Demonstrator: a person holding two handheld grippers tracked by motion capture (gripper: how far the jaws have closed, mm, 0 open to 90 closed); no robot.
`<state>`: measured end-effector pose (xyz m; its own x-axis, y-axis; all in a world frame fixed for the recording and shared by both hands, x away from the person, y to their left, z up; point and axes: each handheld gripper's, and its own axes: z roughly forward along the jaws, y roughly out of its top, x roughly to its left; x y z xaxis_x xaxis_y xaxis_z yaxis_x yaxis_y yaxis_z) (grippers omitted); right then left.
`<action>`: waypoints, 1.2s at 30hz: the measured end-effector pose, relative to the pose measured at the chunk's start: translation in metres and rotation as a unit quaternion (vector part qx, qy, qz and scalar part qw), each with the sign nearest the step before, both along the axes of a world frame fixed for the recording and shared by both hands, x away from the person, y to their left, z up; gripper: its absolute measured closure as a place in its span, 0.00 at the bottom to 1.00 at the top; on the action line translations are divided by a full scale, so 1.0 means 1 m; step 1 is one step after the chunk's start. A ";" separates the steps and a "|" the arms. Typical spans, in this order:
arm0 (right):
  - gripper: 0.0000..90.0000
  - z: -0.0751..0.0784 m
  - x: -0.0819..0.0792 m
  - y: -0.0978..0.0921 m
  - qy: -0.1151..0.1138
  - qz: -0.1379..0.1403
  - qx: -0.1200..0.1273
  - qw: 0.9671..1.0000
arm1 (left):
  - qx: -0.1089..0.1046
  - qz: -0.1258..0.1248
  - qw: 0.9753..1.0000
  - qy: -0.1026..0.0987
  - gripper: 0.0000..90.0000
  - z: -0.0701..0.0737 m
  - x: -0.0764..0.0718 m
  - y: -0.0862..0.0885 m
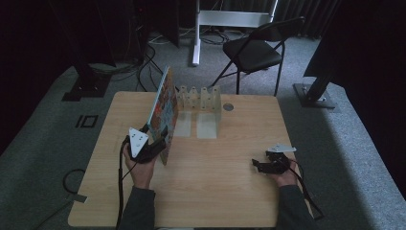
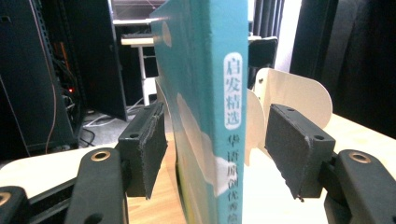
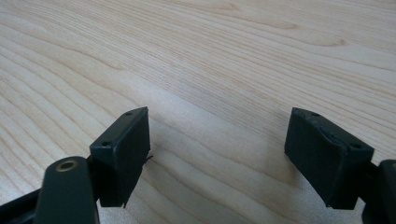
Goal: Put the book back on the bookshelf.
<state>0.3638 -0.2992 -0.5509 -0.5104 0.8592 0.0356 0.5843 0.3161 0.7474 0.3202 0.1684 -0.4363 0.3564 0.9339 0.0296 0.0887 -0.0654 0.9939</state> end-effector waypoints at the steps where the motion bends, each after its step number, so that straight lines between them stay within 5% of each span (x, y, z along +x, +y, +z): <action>1: 0.24 0.000 0.000 0.000 0.000 0.000 0.000 1.000 | 0.001 -0.003 1.000 0.003 0.42 0.000 -0.001 0.001; 19: 0.24 0.000 0.000 0.000 0.000 0.001 0.000 1.000 | 0.010 -0.016 1.000 0.009 0.44 -0.003 -0.025 0.014; 28: 0.24 0.000 0.000 0.000 0.001 0.001 -0.001 1.000 | 0.005 -0.020 1.000 0.009 0.54 -0.006 -0.035 0.022; 36: 0.24 0.000 0.000 0.000 0.001 0.001 0.000 1.000 | 0.021 -0.034 0.999 0.025 0.63 -0.011 -0.044 0.024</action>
<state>0.3637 -0.2988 -0.5508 -0.5117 0.8585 0.0355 0.5848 0.3177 0.7464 0.2758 0.1924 -0.4474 0.4211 0.9057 0.0497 0.1314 -0.1151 0.9846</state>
